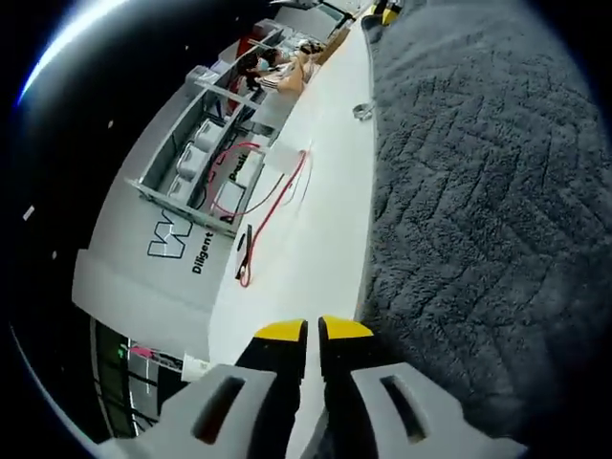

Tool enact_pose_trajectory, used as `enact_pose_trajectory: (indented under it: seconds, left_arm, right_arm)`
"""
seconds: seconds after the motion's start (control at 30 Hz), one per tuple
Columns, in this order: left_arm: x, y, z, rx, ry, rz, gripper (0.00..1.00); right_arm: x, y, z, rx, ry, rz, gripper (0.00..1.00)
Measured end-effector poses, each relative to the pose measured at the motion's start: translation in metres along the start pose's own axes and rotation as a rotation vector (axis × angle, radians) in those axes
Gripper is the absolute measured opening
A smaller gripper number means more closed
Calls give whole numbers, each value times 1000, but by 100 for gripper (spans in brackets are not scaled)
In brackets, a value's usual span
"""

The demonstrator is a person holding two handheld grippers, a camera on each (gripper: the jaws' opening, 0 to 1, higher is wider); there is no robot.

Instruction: Open the folded towel by lifting each exposed corner and separating the folded layers until the towel lies flat within the target outline without major curled edges

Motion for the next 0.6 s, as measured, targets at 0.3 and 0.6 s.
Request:
enact_pose_trajectory:
  seconds: [0.3,0.6]
  left_arm:
    - [-2,-4,1,7,-14,6,3]
    - [1,-5,0,4,-32,22,9]
  right_arm:
    - [3,5,-1,11,-4,-17,25]
    - [0,10,1,-11,-45,-34,32]
Point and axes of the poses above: the point that each gripper's makers call its tool centre point, and the gripper's own axes: y roughly backward along the fingers, x roughly to its left, z roughly out of its top, the point moved 9 cm from there along y, roughly backward along the fingers, and after that the axes turned 12 degrees about -y, right-handed, at the moved point
